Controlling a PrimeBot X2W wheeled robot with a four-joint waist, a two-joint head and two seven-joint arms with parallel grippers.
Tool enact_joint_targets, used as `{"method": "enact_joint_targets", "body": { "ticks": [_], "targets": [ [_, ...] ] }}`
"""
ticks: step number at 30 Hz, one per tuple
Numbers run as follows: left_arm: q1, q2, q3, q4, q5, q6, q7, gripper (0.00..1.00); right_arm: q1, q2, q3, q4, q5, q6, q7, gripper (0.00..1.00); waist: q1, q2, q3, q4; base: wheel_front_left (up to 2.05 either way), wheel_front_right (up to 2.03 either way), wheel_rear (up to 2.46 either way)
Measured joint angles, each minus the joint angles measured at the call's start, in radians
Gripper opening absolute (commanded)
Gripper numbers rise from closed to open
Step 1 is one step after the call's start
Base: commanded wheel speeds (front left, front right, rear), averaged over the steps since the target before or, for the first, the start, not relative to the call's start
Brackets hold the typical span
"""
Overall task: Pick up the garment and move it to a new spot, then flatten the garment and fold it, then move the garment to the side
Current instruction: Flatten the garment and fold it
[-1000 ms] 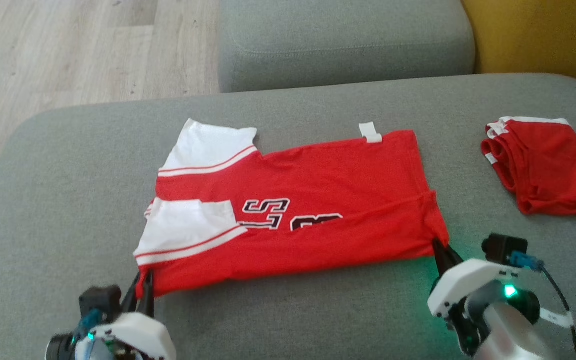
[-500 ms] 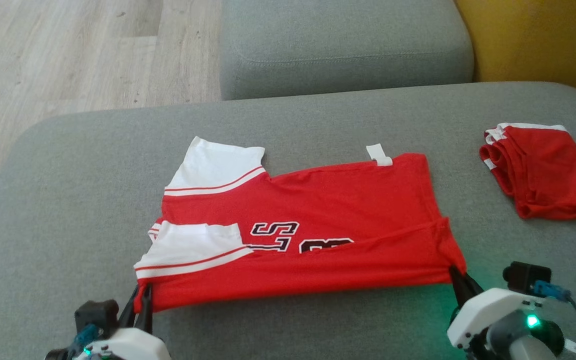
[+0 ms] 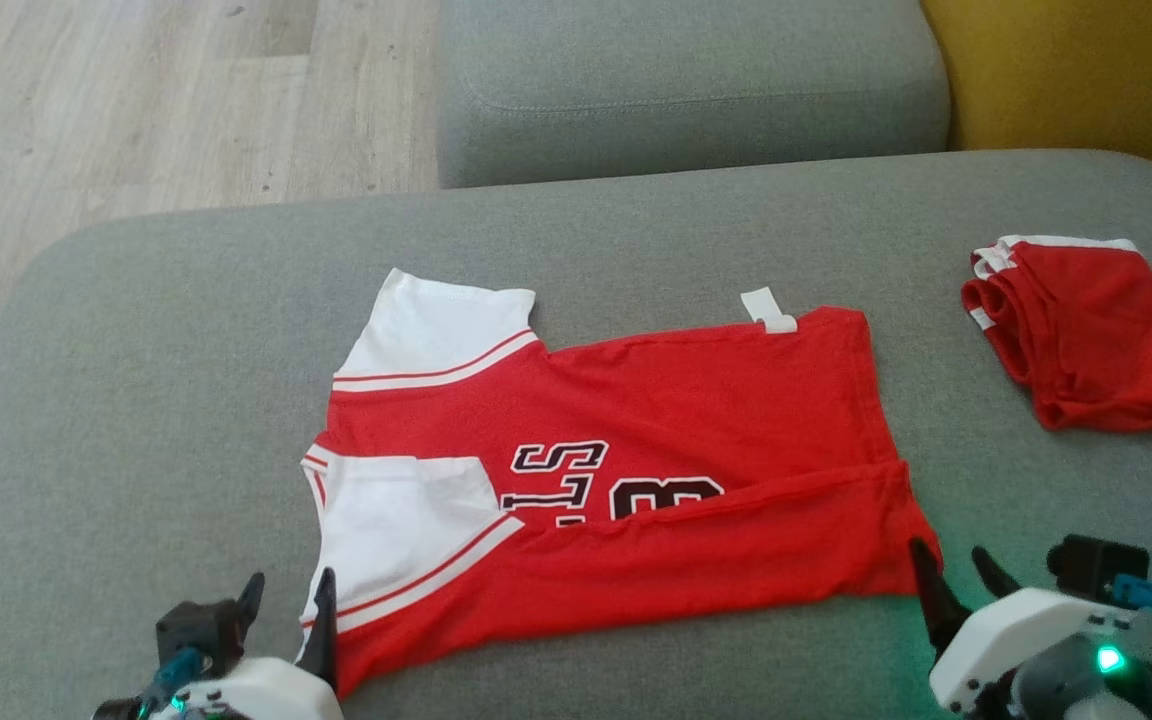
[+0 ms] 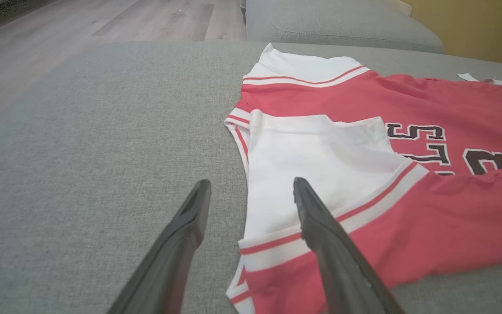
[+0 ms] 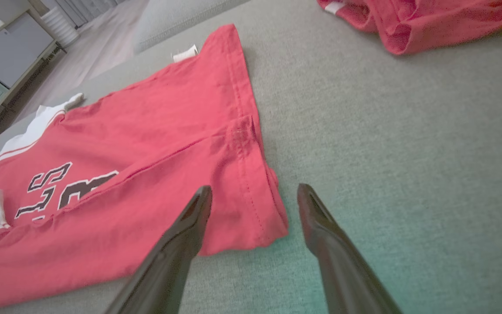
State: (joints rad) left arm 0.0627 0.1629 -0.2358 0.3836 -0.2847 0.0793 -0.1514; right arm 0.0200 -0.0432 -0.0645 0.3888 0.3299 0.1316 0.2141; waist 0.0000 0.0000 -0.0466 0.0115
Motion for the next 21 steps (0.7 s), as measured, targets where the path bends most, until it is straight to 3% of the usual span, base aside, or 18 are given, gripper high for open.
{"method": "enact_joint_targets", "body": {
  "ticks": [14,21],
  "targets": [
    [-0.114,0.002,0.029,-0.069,-0.010,0.016,-0.080,1.00,-0.031,0.000,-0.065,-0.199,-0.071,0.000,-0.052,1.00,0.0000,0.0000,0.048,-0.036,0.00,0.00,0.00],
    [-0.326,0.048,0.024,-0.086,-0.010,-0.052,-0.035,1.00,-0.174,0.000,-0.097,-0.248,-0.136,0.000,-0.074,1.00,0.0000,0.0000,0.119,-0.054,0.00,0.00,0.00]
  ]
}}
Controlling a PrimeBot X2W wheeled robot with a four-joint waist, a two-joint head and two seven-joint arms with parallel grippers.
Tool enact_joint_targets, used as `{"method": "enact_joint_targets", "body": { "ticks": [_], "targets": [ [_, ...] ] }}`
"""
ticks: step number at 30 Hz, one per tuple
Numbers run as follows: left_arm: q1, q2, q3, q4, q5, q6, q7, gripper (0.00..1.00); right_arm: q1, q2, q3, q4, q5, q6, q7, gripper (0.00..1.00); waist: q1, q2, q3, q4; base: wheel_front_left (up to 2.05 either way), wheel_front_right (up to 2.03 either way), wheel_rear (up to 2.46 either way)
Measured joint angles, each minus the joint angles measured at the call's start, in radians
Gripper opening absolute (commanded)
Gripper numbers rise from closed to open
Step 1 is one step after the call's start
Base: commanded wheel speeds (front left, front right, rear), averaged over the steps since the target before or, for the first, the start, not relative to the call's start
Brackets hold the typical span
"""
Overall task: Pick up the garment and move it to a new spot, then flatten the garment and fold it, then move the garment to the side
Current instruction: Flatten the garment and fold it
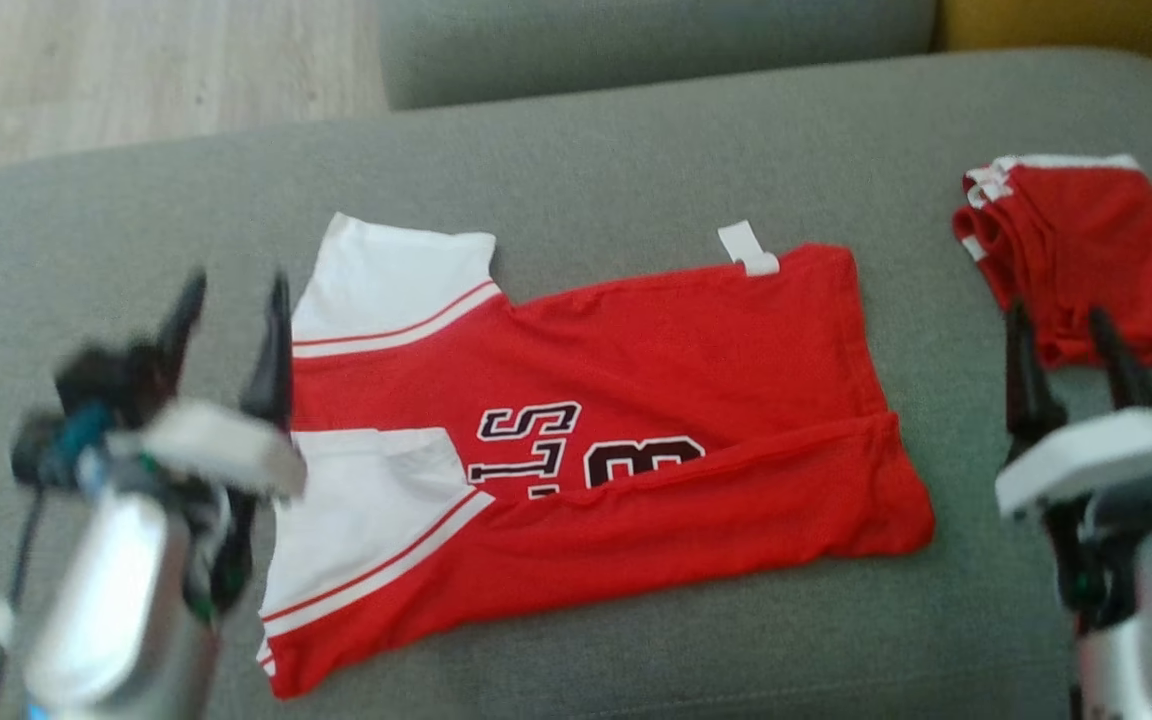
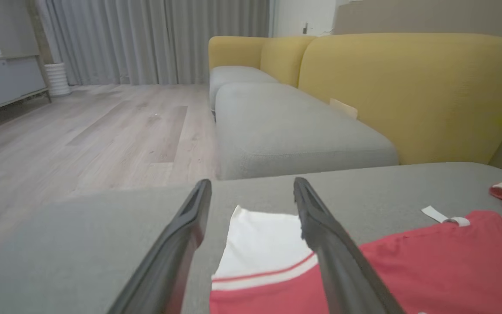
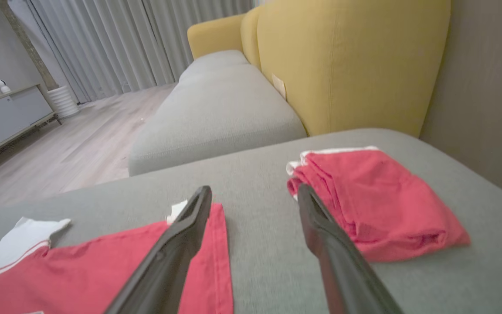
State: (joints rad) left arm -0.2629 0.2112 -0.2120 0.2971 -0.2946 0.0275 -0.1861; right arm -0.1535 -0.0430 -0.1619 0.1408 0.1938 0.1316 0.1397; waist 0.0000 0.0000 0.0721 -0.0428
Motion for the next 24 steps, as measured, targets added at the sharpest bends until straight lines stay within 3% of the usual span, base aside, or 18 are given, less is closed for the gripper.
{"method": "enact_joint_targets", "body": {
  "ticks": [7,10,17,24],
  "targets": [
    [-0.286,0.071,-0.052,0.096,-0.005,-0.119,0.168,1.00,-0.157,-0.001,0.034,-0.018,-0.048,0.000,0.021,1.00,0.0000,0.0000,0.087,-0.036,0.00,0.00,0.00],
    [-0.387,0.108,-0.093,0.165,-0.027,-0.148,0.241,1.00,-0.218,-0.002,0.056,-0.023,-0.048,0.000,0.027,1.00,0.0000,0.0000,0.127,-0.057,0.00,0.00,0.00],
    [-0.575,0.226,-0.306,0.279,-0.188,-0.160,0.429,1.00,-0.319,-0.003,0.152,-0.015,-0.056,0.000,0.034,1.00,0.0001,0.0000,0.216,-0.104,0.00,0.00,0.00],
    [-0.721,0.346,-0.476,0.401,-0.257,-0.160,0.507,1.00,-0.372,-0.004,0.224,-0.003,-0.058,0.000,0.028,1.00,0.0002,0.0000,0.303,-0.135,0.00,0.00,0.00]
  ]
}}
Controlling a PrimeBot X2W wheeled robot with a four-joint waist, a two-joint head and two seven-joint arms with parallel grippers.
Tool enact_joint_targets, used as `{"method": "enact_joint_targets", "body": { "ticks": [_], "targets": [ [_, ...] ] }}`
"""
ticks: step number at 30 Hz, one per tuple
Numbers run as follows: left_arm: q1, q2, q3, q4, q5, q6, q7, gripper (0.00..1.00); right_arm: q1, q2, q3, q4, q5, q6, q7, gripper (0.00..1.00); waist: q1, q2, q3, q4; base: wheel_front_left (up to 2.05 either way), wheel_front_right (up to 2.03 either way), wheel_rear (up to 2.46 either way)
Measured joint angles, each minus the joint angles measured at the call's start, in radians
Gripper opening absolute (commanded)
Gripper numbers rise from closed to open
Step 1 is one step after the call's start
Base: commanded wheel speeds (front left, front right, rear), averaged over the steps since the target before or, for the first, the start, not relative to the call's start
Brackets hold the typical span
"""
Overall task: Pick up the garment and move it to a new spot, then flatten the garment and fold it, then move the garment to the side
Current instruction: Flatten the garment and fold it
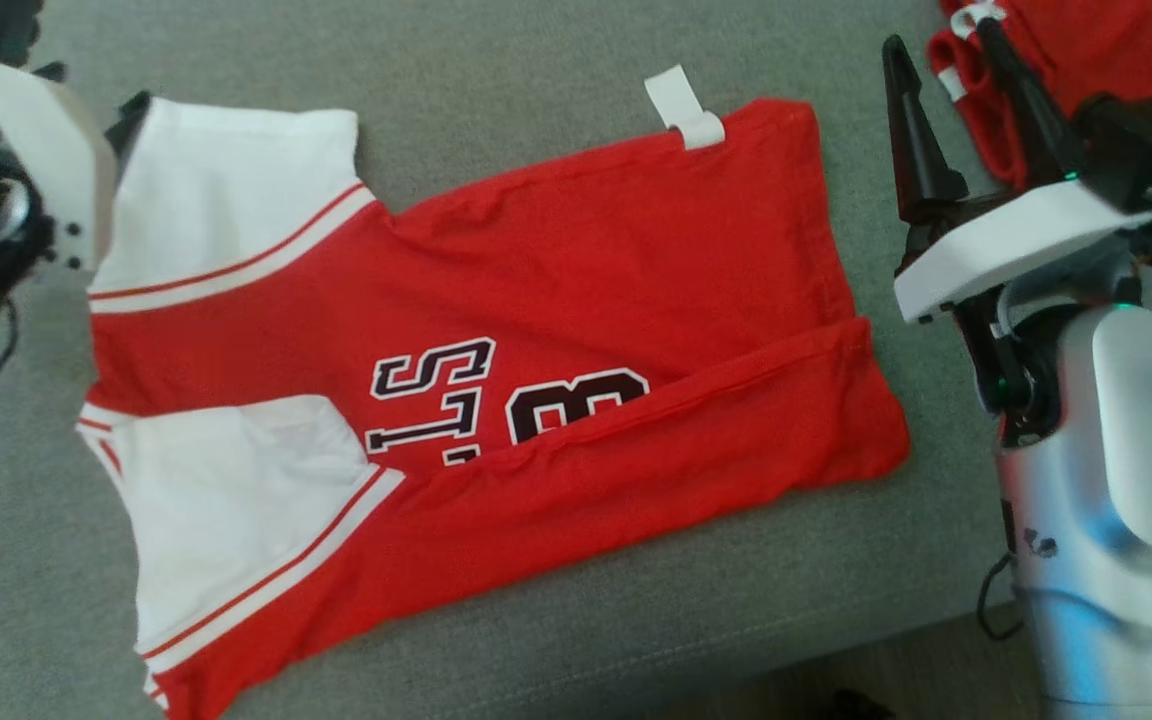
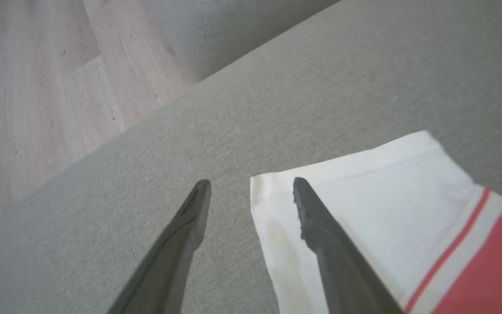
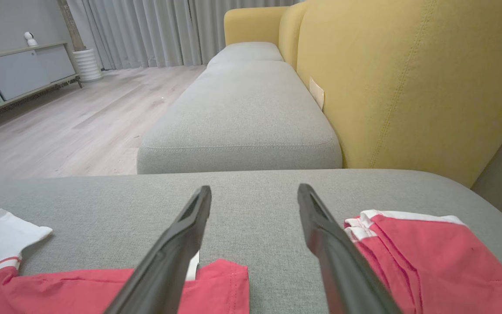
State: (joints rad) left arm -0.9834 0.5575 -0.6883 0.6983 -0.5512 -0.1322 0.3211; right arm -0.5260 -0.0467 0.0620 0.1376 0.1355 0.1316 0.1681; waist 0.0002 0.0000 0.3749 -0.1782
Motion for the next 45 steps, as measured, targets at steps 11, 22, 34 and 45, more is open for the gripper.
{"method": "enact_joint_targets", "body": {
  "ticks": [11,22,34,45],
  "targets": [
    [-0.091,0.009,-0.138,0.165,-0.051,0.000,-0.008,1.00,-0.012,-0.001,0.025,-0.001,0.007,0.000,-0.010,1.00,-0.0001,0.0000,0.073,-0.032,0.00,0.00,0.00],
    [-0.140,0.009,-0.214,0.207,-0.187,0.000,-0.001,1.00,-0.020,-0.001,0.018,-0.005,-0.005,0.000,-0.004,1.00,-0.0001,0.0000,0.085,-0.037,0.00,0.00,0.00],
    [-0.175,0.002,-0.291,0.182,-0.332,0.000,0.012,0.00,-0.056,-0.010,-0.003,0.007,-0.030,0.000,0.006,1.00,-0.0001,0.0000,0.092,-0.020,0.00,0.00,0.00],
    [-0.176,-0.054,-0.342,0.192,-0.327,0.000,-0.217,0.00,-0.101,-0.077,-0.033,0.102,0.019,0.000,0.045,1.00,-0.0002,0.0000,0.033,0.062,0.00,0.00,0.00]
  ]
}}
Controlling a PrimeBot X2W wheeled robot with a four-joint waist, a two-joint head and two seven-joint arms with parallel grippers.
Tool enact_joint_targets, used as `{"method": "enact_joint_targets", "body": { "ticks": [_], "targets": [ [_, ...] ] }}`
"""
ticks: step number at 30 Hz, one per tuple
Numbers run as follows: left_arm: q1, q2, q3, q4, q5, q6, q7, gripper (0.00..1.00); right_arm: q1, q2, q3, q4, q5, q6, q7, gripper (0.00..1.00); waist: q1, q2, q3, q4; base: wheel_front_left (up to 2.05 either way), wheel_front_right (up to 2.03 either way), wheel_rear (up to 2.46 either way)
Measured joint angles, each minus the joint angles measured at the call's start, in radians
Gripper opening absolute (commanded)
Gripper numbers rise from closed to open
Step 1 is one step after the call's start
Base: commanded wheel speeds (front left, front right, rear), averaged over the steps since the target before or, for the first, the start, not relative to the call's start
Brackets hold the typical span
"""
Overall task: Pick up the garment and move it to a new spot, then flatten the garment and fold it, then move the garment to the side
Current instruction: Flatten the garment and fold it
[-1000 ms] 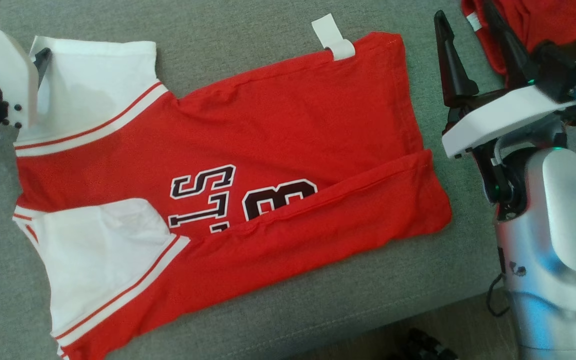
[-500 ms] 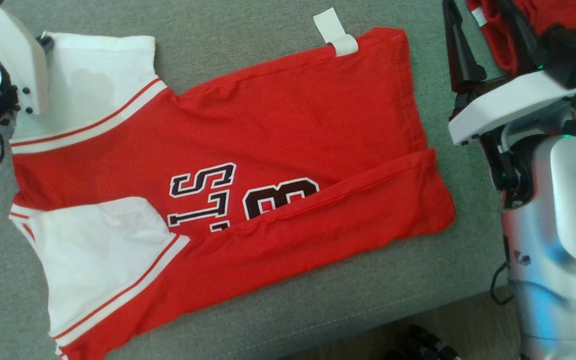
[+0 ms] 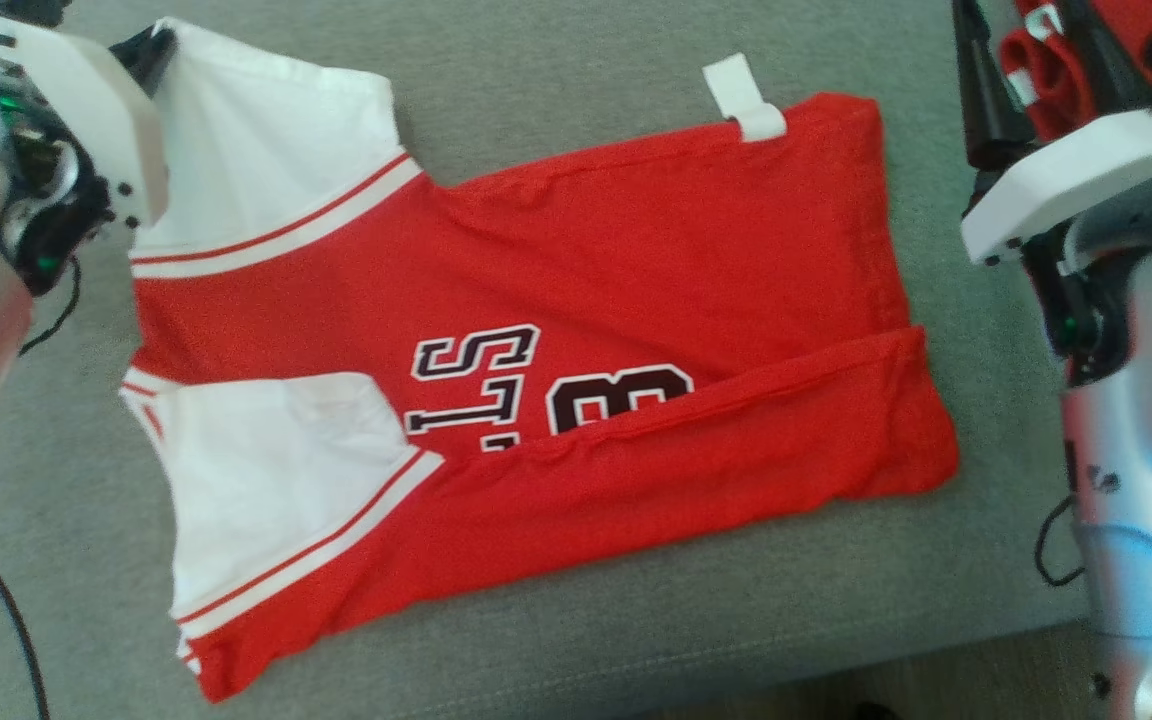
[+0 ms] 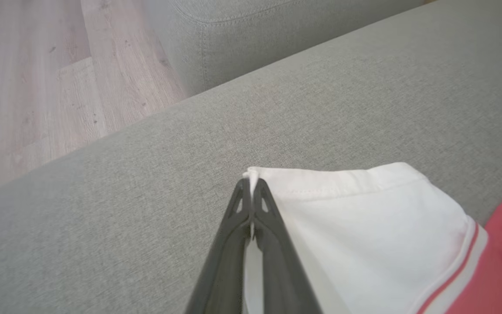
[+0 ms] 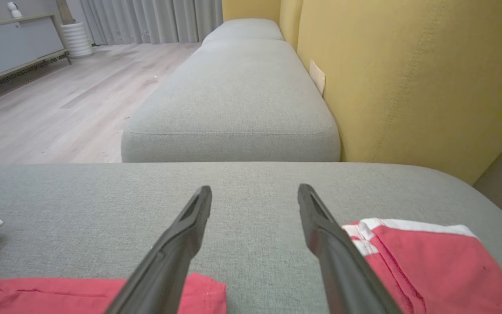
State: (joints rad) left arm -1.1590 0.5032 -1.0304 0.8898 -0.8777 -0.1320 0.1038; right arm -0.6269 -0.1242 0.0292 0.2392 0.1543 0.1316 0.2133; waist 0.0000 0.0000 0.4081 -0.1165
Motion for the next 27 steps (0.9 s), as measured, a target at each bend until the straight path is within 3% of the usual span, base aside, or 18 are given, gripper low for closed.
{"method": "enact_joint_targets", "body": {
  "ticks": [13,27],
  "targets": [
    [0.004,-0.030,-0.079,-0.105,0.006,0.000,-0.119,0.00,-0.029,-0.142,0.086,0.252,0.107,0.000,0.100,1.00,0.0000,0.0000,-0.066,0.129,0.00,0.00,0.00],
    [0.012,-0.029,-0.115,-0.213,0.023,0.002,-0.133,0.00,-0.116,-0.278,0.345,0.438,0.273,0.000,0.195,1.00,0.0000,0.0000,-0.046,0.184,0.00,0.00,0.00]
  ]
}}
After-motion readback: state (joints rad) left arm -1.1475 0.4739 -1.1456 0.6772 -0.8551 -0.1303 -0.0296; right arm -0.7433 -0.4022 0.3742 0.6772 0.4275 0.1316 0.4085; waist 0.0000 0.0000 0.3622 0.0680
